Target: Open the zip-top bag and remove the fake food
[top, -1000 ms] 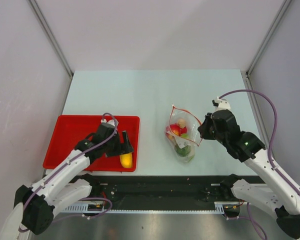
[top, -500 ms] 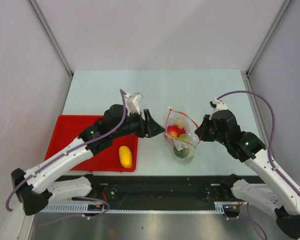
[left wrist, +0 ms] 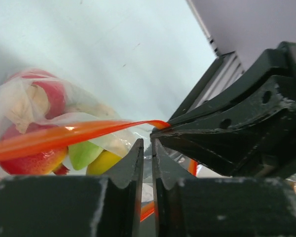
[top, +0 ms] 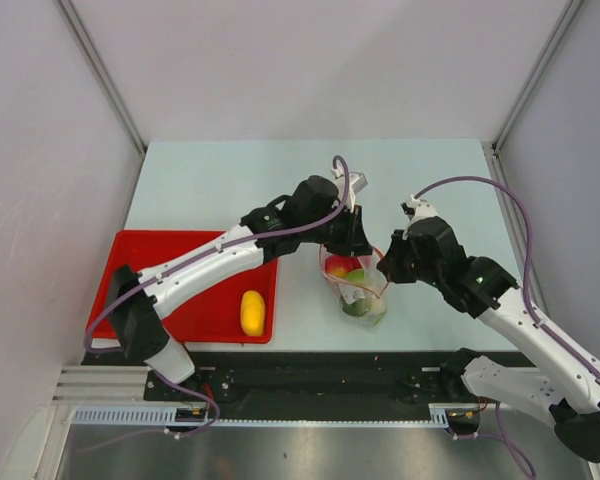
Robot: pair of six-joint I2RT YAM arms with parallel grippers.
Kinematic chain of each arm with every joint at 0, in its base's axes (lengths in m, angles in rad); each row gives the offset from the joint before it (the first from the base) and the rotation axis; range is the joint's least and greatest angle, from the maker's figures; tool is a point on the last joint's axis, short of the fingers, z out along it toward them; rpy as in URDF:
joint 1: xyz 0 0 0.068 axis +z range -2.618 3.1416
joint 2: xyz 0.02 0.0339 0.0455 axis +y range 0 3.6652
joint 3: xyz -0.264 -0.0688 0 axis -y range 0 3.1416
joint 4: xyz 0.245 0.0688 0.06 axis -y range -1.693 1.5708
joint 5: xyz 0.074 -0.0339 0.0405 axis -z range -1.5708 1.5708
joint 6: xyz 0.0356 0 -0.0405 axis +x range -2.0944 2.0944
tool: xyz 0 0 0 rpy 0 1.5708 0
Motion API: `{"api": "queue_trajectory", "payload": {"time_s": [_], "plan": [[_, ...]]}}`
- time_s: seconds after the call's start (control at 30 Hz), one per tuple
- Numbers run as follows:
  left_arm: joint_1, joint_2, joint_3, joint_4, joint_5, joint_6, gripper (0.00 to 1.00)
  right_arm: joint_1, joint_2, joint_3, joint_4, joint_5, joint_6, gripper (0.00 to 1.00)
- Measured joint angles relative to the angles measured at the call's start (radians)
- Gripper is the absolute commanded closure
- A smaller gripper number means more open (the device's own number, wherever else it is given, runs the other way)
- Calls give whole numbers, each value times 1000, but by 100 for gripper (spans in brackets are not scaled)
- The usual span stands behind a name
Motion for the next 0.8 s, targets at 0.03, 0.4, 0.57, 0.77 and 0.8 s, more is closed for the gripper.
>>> {"api": "queue_trajectory", "payload": {"time_s": [0.03,0.4,0.57,0.77,0.8], "plan": [[0,16,16,-22,-4,20,93,3,10,2,0,8,7,100],[0,-5,3,-85,-76,131,88,13,-13,6,-15,96,76,100],[0,-1,-37,-70,-102,104,88,13,-38,8,-30,89,71,100],[0,145,-4,-29,-136,85,84,12,-60,8,-45,68,46,100],[0,172,4,-29,-149,80,81,12,-64,8,-46,62,45,100]]}}
